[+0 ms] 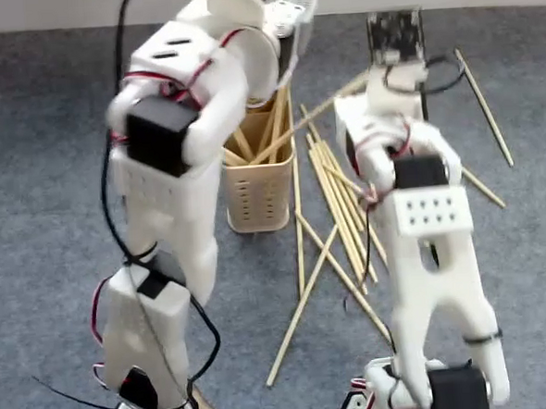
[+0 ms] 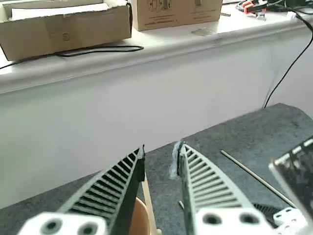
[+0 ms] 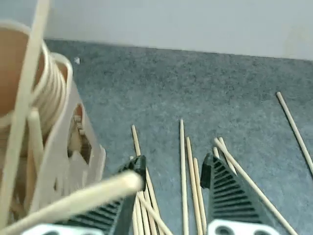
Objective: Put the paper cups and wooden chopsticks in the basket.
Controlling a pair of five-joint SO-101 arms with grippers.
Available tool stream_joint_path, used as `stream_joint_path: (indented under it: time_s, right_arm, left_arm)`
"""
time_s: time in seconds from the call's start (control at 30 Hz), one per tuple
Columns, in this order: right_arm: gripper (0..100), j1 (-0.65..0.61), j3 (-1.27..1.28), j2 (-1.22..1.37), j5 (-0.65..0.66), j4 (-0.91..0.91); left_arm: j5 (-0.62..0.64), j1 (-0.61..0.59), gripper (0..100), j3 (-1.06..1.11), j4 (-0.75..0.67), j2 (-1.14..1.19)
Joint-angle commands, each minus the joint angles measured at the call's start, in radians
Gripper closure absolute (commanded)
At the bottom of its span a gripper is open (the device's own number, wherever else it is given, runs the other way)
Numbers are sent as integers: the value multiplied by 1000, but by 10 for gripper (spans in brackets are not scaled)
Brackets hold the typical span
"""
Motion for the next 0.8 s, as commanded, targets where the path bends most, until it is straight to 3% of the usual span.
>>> stream_joint_path:
  time_s: [0.0, 0.2, 0.4, 0.6, 0.77]
  right_arm:
    - [814, -18, -289, 130, -48, 53]
    - [814, -125, -667, 410, -44, 188]
    - [814, -226, -1026, 595, -38, 372]
    - [814, -231, -1158, 661, 166, 808]
    - [814, -231, -1438, 593, 184, 1000]
  left_arm:
    - [-5, -104, 857, -59, 6, -90]
    - [-5, -351, 857, -58, 38, -116]
    - [-5, -507, 857, -58, 51, -116]
    - [-6, -581, 857, -58, 155, -114]
    - [-6, -585, 857, -56, 193, -114]
